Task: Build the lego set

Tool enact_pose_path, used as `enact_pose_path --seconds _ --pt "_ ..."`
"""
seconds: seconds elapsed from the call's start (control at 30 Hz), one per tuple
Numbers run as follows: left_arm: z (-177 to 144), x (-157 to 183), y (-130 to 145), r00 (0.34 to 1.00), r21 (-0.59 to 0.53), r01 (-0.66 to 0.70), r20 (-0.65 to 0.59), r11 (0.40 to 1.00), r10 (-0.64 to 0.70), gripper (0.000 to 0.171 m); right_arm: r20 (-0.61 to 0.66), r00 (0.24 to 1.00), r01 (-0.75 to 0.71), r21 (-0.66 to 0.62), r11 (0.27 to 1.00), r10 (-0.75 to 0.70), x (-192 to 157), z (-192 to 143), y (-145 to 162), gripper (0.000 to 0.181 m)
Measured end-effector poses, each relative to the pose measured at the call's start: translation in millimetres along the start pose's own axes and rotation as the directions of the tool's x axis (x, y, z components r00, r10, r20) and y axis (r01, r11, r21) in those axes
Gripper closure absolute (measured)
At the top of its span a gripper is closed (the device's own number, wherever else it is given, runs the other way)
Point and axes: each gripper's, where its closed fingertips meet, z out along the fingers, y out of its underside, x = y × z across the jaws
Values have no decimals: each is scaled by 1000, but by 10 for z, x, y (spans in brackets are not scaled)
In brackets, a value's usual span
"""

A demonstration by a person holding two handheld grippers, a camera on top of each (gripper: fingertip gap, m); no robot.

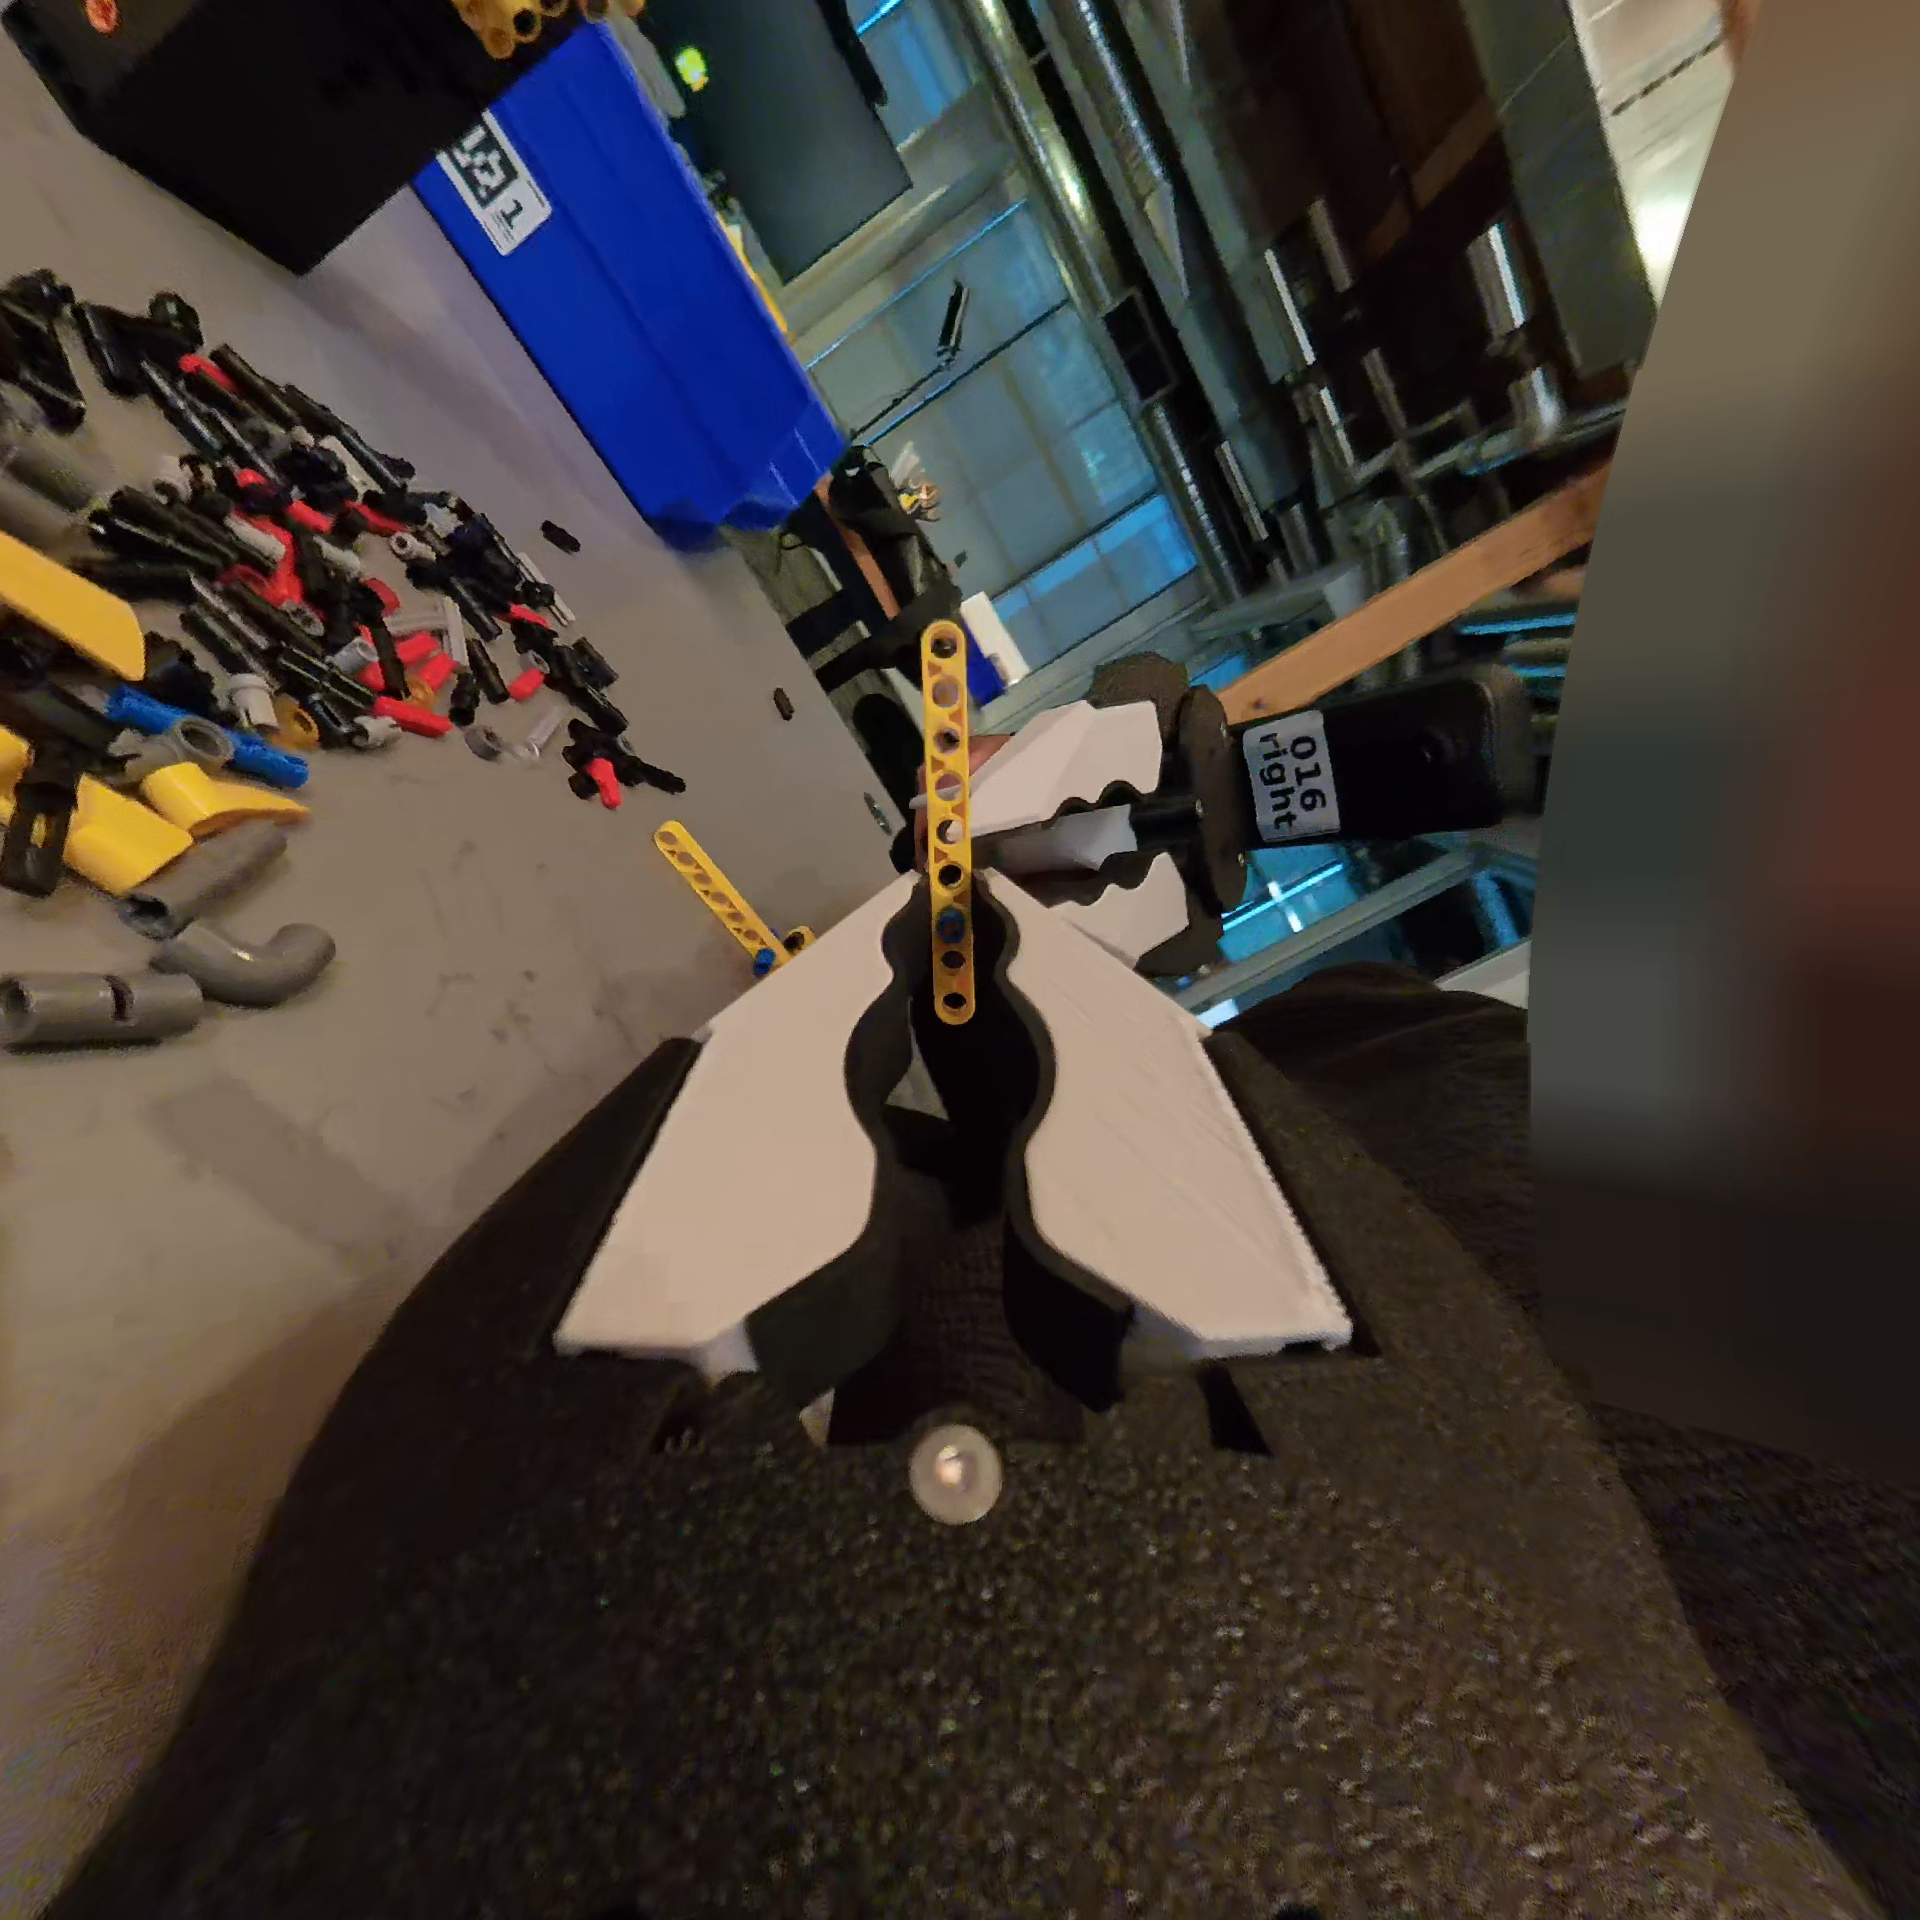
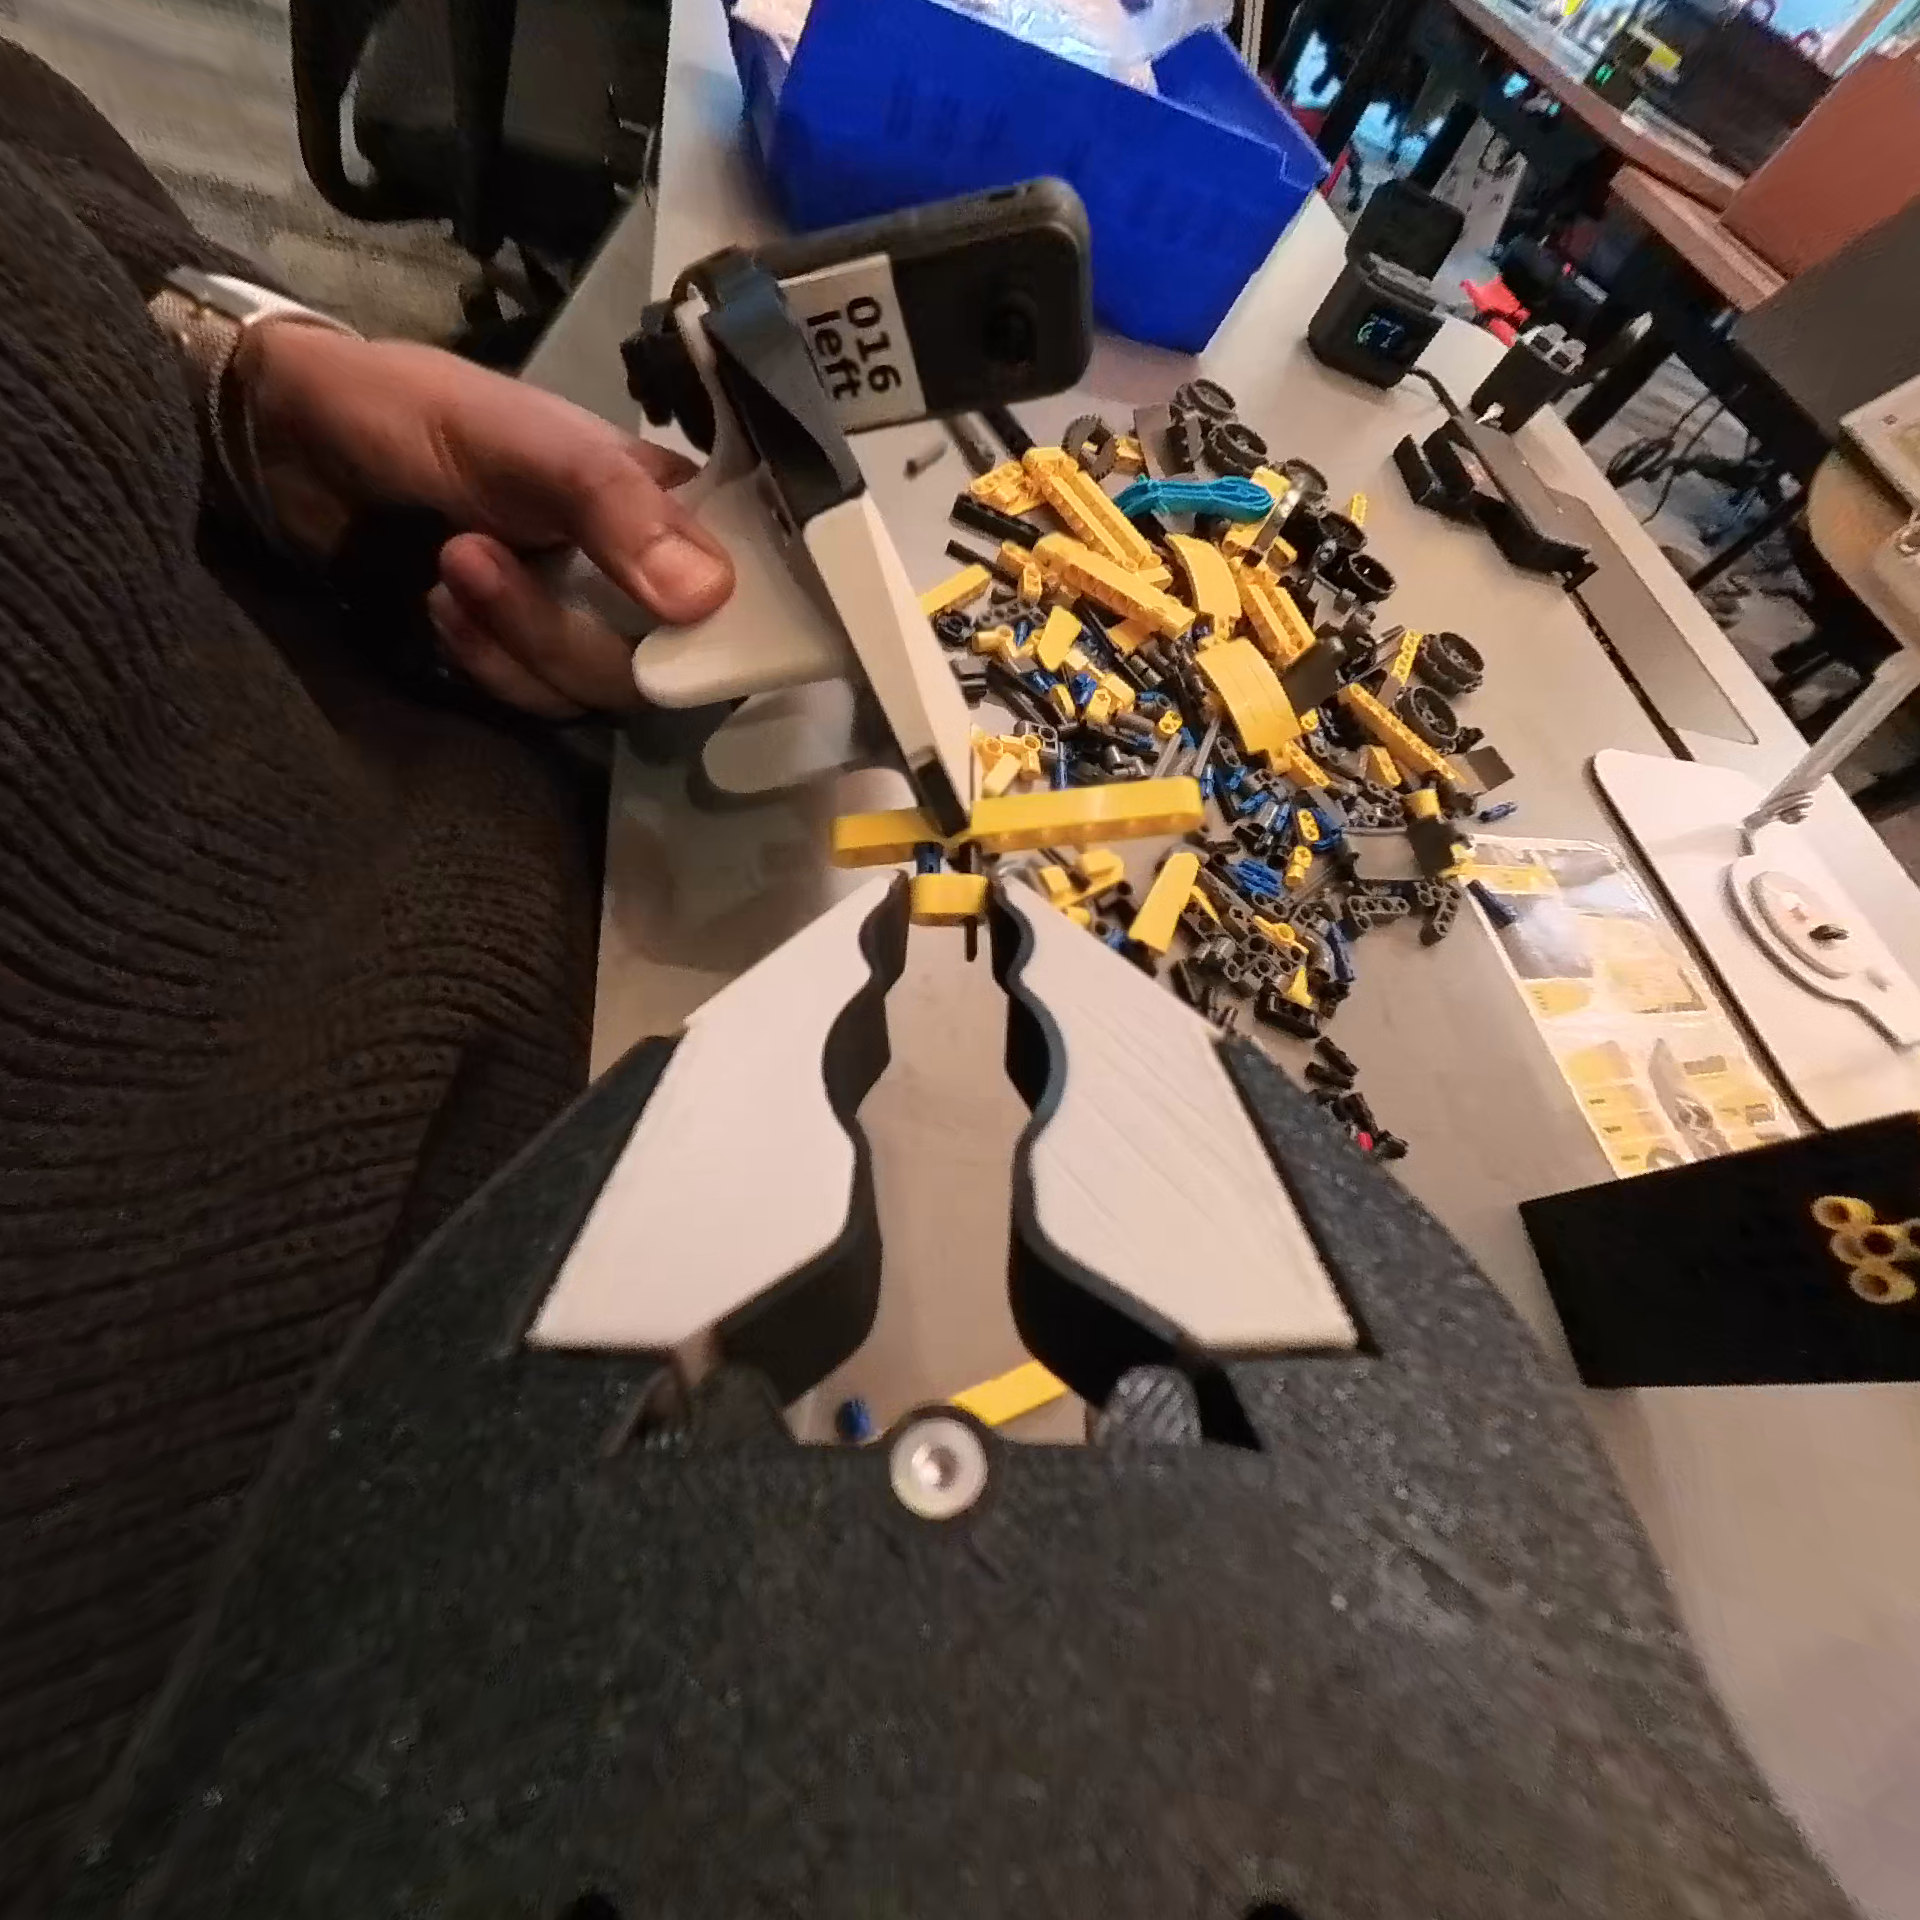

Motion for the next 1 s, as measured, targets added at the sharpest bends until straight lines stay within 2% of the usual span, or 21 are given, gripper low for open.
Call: enact_pose_path --seconds 0.17,0.27,0.67,1.0 --pt "34 93 19 1000 -37 -7 -9 999 7 166 7 999 -51 166 985 51 -11 -71 -50 166" --pt "59 99 39 999 -53 -33 21 998 34 166 -18 999 -32 208 978 36 -24 -100 -45 166" --pt "31 83 31 977 -83 -159 133 984 169 165 -168 970 193 87 977 -176 -18 -63 -54 166" --pt "61 71 83 973 -94 -175 138 980 187 164 -110 988 116 97 989 -105 -55 -78 -16 167"
